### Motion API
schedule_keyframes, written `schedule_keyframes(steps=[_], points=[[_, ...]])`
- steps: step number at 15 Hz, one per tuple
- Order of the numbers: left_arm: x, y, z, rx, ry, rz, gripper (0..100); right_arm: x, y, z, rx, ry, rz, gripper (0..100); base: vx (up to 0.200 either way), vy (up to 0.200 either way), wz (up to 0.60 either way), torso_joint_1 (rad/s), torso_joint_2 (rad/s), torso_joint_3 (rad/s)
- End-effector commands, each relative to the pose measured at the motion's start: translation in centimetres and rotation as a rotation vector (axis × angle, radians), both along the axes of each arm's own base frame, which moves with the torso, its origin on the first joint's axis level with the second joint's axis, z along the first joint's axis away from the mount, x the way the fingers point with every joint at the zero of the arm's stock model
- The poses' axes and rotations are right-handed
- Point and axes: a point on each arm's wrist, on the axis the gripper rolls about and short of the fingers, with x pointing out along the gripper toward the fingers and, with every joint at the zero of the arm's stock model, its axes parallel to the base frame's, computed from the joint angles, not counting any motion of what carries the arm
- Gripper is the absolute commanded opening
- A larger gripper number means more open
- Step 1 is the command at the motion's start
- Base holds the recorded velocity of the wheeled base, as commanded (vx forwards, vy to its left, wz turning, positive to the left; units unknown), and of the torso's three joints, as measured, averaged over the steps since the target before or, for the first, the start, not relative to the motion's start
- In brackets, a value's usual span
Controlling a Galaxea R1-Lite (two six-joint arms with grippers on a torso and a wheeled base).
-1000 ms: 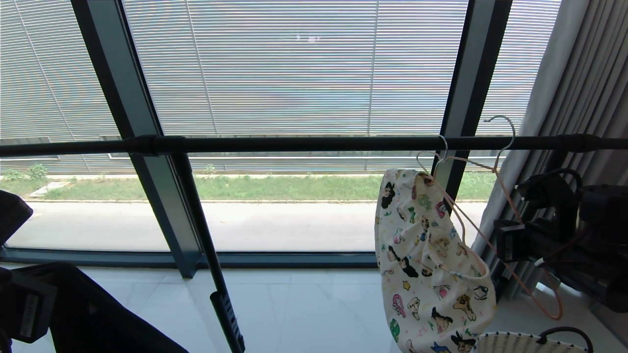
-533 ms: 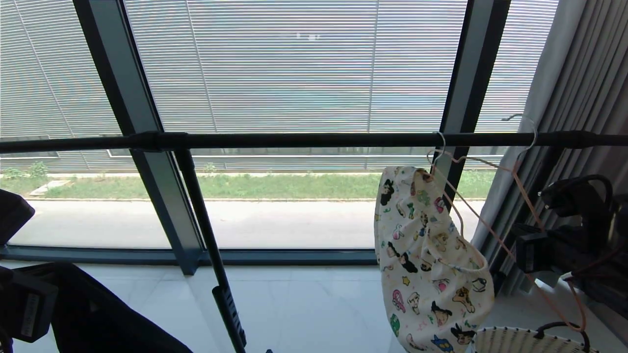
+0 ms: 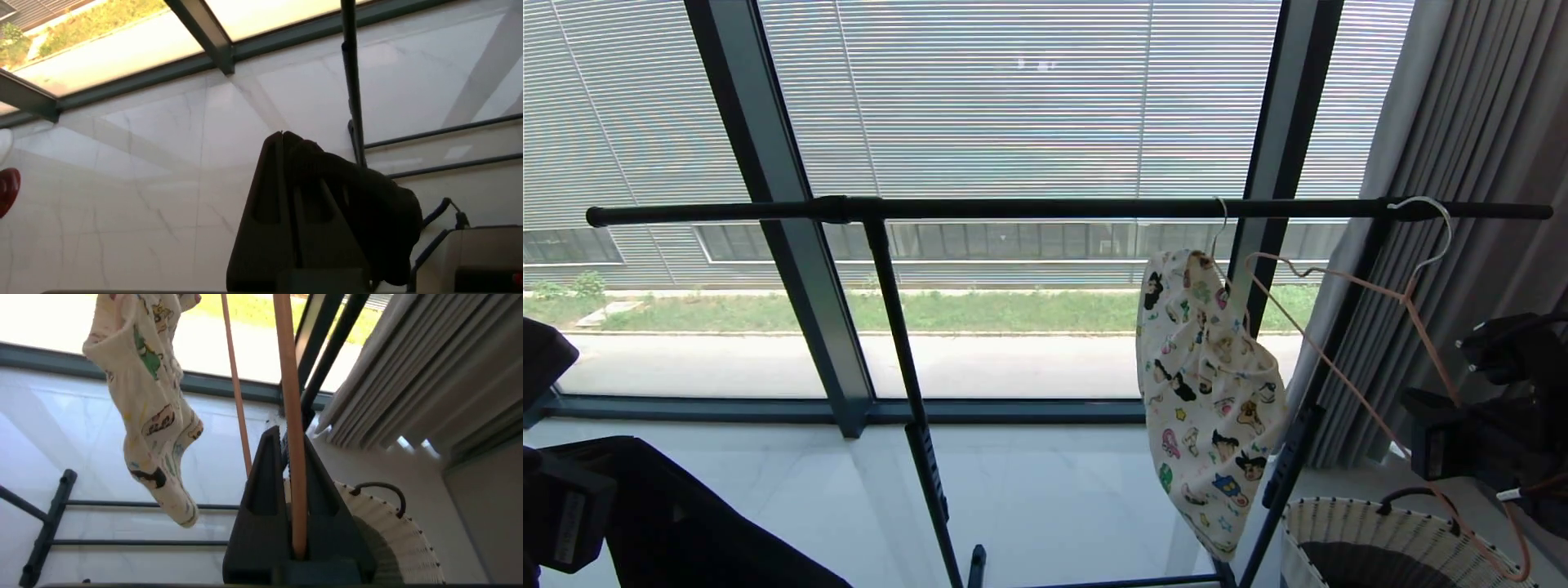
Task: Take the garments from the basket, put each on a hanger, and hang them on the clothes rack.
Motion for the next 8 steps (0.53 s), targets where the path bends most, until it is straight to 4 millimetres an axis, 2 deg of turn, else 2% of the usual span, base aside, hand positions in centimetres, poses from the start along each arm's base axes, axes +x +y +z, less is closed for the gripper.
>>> schedule_keyframes(steps=[1, 6, 8], points=[[0.0, 0.0, 0.0, 0.0, 0.002, -0.001, 0, -0.7, -0.3, 0.1, 0.002, -0.011, 0.001, 0, -0.2, 0.0, 0.0, -0.002, 0.0, 0.002], [-0.1, -0.5, -0.3, 0.002, 0.013, -0.049, 0, -2.5, -1.0, -0.1, -0.007, -0.026, 0.008, 0, -0.2, 0.0, 0.0, 0.0, 0.0, 0.003], [-0.1, -0.7, -0.6, 0.001, 0.02, -0.062, 0, -3.1, -1.2, 0.2, -0.014, -0.029, 0.015, 0, 0.0, 0.0, 0.0, 0.0, 0.0, 0.0]])
